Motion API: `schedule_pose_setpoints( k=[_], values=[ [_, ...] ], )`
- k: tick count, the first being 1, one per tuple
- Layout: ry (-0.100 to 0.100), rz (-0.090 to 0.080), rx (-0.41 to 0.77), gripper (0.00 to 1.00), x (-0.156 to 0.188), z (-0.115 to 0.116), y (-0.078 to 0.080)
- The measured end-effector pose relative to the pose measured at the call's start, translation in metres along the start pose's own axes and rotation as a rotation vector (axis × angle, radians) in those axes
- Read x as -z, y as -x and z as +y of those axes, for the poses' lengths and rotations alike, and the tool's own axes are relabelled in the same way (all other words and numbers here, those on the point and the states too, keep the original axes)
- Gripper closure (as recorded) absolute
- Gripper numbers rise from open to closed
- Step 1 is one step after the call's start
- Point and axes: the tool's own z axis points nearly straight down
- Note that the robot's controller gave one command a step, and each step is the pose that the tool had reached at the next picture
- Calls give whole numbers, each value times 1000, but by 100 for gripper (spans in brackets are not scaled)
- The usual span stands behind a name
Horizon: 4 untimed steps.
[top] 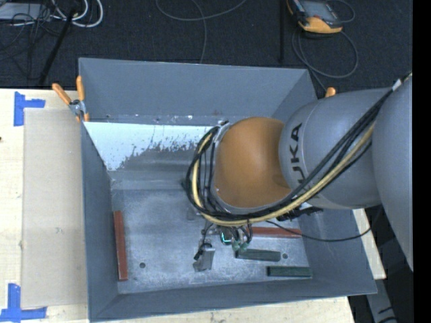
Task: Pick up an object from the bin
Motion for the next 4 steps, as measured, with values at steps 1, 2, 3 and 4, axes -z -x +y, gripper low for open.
schedule_pose_setpoints(
  k=[1,2,3,4],
  values=[
    [-3,-3,44,0,-61,-121,5],
    [0,-9,-113,0,-79,-186,18],
    [2,-8,-112,100,-78,-184,18],
    [2,-17,-242,100,69,-185,11]
  ],
)
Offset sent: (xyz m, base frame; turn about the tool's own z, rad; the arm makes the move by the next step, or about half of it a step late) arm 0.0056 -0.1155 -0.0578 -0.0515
